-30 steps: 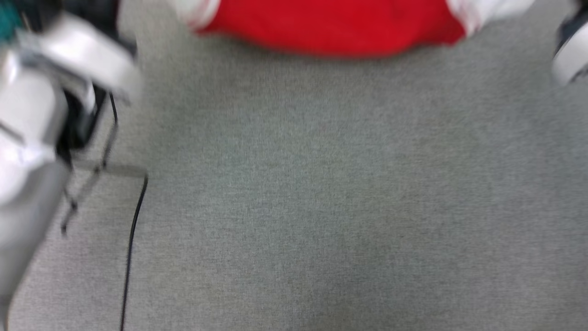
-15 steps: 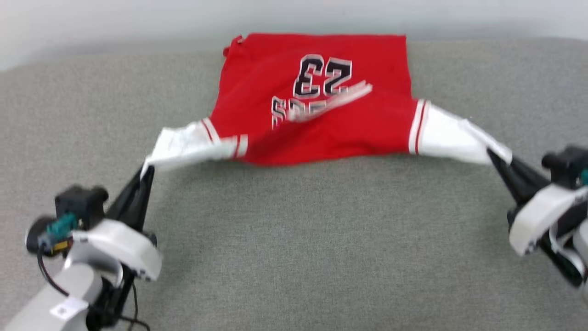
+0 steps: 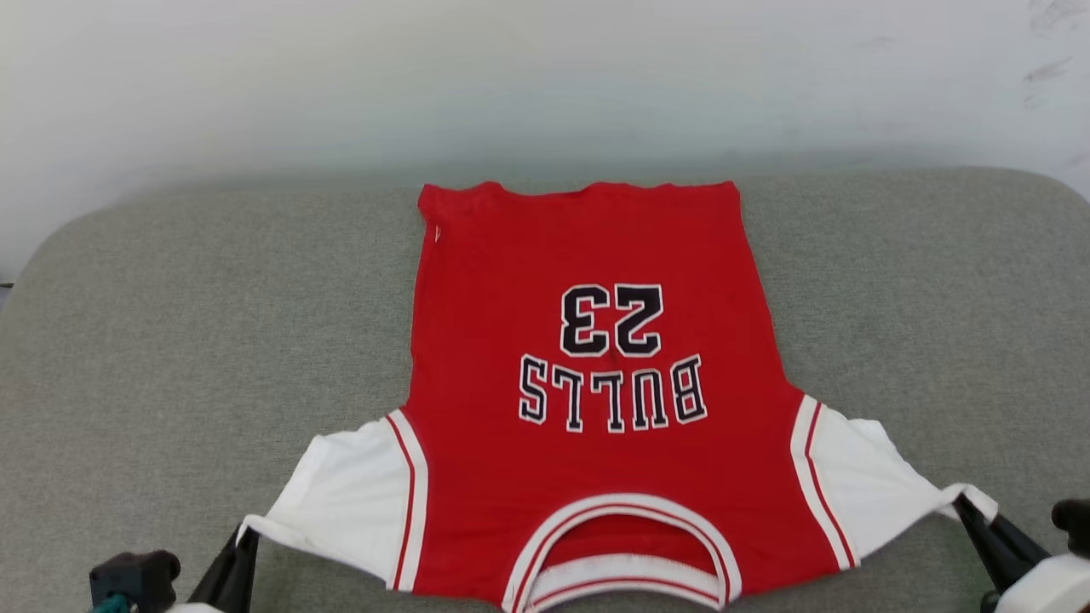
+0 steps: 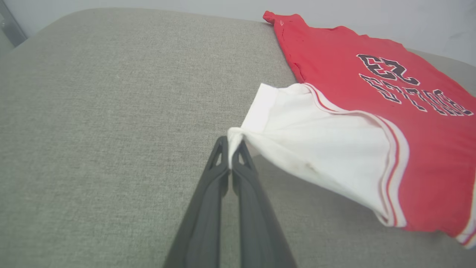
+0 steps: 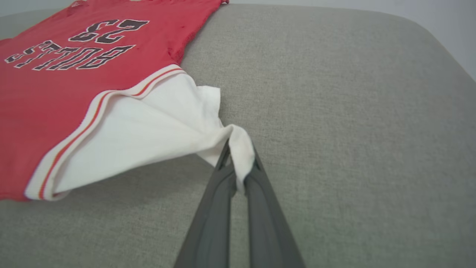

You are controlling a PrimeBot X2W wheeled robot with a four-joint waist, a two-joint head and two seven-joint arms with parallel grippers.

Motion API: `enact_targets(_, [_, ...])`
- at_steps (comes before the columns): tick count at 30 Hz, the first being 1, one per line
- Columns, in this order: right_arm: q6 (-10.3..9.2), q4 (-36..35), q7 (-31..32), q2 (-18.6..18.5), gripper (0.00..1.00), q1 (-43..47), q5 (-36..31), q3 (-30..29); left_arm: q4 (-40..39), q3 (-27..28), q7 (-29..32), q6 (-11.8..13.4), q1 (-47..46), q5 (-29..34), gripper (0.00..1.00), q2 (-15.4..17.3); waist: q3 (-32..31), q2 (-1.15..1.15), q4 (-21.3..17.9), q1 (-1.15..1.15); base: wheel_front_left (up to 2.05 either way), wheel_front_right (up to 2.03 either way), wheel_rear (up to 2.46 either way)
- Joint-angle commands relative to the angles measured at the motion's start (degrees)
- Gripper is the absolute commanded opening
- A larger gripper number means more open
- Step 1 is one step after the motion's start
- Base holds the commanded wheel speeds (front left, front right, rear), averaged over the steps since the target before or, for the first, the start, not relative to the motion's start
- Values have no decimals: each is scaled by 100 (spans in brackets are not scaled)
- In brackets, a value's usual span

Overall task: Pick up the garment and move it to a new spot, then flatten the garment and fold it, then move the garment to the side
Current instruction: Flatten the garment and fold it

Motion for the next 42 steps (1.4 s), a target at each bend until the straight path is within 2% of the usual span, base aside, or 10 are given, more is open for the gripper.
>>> enact_targets(1, [-11, -45, -28, 28, 0, 328, 11, -185, -29, 125, -40, 47, 254, 54, 0, -43, -102, -1, 38, 2, 0, 0, 0])
enact_targets(8, [-12, -271, 187, 217, 0, 1393, 110, -850, -18, 246, -41, 75, 809, 165, 0, -211, -195, -1, 133, 2, 0, 0, 0])
enact_targets(15, [-12, -445, 426, 413, 0, 1795, -26, -1292, 152, 182, -41, -2, 781, 301, 0, -406, -158, -1, 154, 2, 0, 0, 0])
enact_targets(16, [-12, -459, 407, 445, 29, 1774, -83, -1375, 158, 184, -41, -20, 746, 323, 0, -418, -141, -1, 150, 2, 0, 0, 0])
enact_targets(17, [-11, -466, 411, 472, 75, 1738, -147, -1438, 146, 181, -41, -47, 695, 372, 0, -441, -128, -1, 150, 2, 0, 0, 0])
enact_targets(18, [-11, -487, 405, 490, 100, 1690, -217, -1511, 131, 168, -41, -68, 655, 402, 0, -474, -114, -1, 150, 2, 0, 0, 0])
enact_targets(22, [-8, -626, 350, 570, 100, 1497, -441, -1798, 46, 161, -41, -133, 506, 538, 0, -591, -53, -1, 168, 2, 0, 0, 0])
enact_targets(31, [-8, -1605, 524, 201, 100, 606, -941, -2637, -368, 219, -35, -123, 259, 958, 0, -775, 311, -1, 398, 2, 0, 0, 0])
enact_targets(35, [-8, -2253, 1053, -107, 100, -188, -1009, -2718, -521, 270, -35, -209, 32, 1216, 0, -911, 651, -1, 612, 2, 0, 0, 0])
enact_targets(42, [-8, -2699, 2245, -529, 100, -2062, -890, -2187, -767, 350, -29, -400, -403, 1588, 0, -1287, 1357, -1, 1047, 2, 0, 0, 0])
